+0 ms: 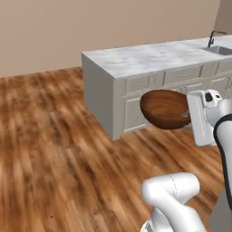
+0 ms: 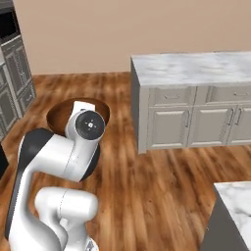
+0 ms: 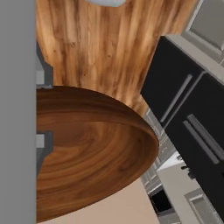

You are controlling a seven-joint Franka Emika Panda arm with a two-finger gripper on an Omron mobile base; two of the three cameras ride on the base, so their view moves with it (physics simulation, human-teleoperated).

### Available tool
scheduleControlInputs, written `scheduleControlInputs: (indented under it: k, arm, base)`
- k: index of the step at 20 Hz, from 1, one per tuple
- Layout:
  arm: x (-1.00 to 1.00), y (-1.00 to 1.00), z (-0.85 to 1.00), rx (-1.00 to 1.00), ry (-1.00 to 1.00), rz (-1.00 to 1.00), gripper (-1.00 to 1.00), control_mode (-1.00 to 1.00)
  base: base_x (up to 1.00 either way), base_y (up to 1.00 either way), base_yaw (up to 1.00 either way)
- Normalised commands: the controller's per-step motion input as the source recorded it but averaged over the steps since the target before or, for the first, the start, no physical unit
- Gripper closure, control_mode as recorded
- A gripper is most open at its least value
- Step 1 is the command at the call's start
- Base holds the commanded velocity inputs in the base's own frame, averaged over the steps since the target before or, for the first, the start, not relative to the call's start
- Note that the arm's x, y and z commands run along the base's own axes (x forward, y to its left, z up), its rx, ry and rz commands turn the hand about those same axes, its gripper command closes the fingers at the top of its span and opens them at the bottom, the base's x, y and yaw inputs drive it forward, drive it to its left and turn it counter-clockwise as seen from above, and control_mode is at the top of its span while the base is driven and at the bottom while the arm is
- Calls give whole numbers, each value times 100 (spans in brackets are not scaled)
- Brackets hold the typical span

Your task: Pick up the bowls from the cabinet and place each bowl in front of a stool on the dining counter.

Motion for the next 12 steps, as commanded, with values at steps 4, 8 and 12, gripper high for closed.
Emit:
scheduleControlInputs:
  k: [4, 8, 12]
  arm:
    - [0, 0, 0, 0, 0, 0, 100, 100]
    - [0, 0, 0, 0, 0, 0, 100, 100]
    - [0, 0, 0, 0, 0, 0, 100, 100]
  base:
    - [100, 43, 3]
    - [100, 61, 0]
    - [100, 85, 0]
